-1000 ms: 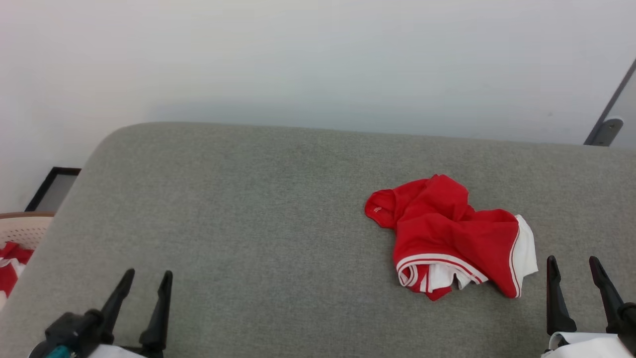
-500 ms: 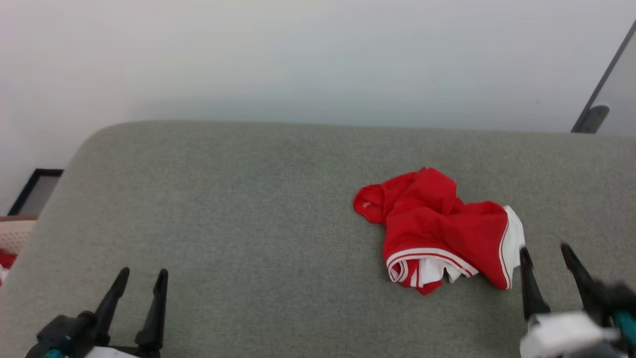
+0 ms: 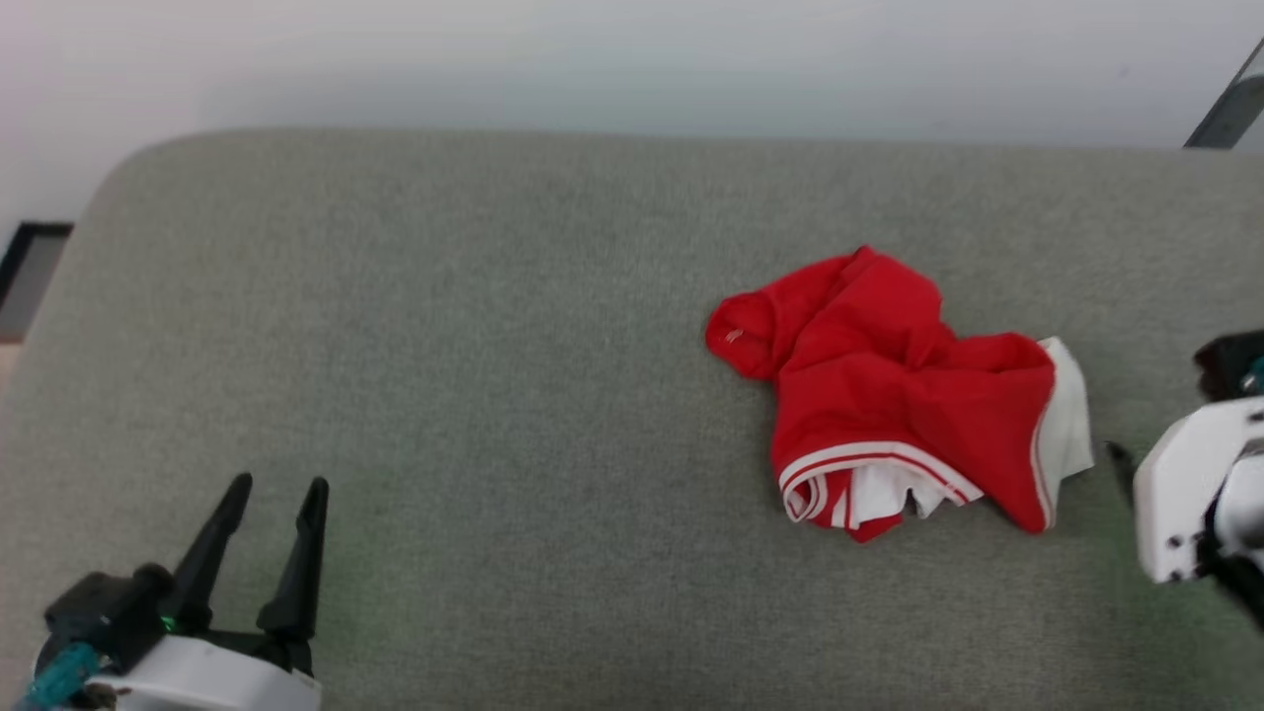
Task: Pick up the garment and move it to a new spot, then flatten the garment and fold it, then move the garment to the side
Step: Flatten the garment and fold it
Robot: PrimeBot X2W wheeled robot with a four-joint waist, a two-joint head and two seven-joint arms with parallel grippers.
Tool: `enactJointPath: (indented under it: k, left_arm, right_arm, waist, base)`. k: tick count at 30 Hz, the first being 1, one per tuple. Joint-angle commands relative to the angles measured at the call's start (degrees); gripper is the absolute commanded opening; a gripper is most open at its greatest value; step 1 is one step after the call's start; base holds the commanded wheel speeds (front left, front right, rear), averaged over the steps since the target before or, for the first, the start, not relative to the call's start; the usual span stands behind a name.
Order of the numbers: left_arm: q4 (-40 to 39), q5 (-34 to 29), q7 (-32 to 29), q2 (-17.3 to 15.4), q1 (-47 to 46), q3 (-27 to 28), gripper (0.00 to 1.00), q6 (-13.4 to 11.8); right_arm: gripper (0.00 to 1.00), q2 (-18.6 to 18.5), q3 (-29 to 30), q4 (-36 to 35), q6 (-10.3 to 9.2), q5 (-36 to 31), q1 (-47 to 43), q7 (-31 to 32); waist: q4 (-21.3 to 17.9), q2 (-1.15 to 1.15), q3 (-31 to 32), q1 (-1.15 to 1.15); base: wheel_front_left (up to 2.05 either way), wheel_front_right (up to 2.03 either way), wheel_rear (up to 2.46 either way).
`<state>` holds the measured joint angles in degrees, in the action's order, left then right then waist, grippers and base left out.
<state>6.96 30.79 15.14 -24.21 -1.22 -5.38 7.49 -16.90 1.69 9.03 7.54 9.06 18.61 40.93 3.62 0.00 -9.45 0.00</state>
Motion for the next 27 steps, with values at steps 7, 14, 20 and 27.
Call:
enactJointPath:
  k: [7, 14, 20, 27]
  left_arm:
    - [-0.3, 3.4, 0.0, -2.0, -3.7, -1.4, 1.0, 0.0]
    - [-0.4, 4.9, 0.0, -2.9, -5.3, -1.7, 1.0, 0.0]
    - [-0.1, 5.2, 0.0, -3.5, -5.7, -1.4, 1.0, 0.0]
    - [-1.1, 5.3, 0.0, -4.3, -4.8, -0.7, 1.0, 0.0]
  right_arm:
    - [1.0, -1.0, 0.0, -4.4, -0.1, 1.0, 3.9, 12.5]
    - [1.0, 2.6, 1.3, -5.7, -0.09, -2.9, 3.7, 15.6]
    - [0.0, 4.5, 2.0, -6.7, -0.08, -3.8, 2.7, 13.5]
    - [0.0, 3.4, 9.2, -12.0, -0.1, -4.8, 1.0, 8.6]
  waist:
    - [3.3, 0.0, -9.2, 0.0]
    - [3.7, 0.0, -11.9, 0.0]
    - [2.4, 0.0, -12.3, 0.0]
    - [-0.7, 0.0, -12.5, 0.0]
  base:
    - [0.0, 0.0, 0.0]
    - [0.0, 0.0, 0.0]
    - [0.0, 0.0, 0.0]
    - [0.0, 0.0, 0.0]
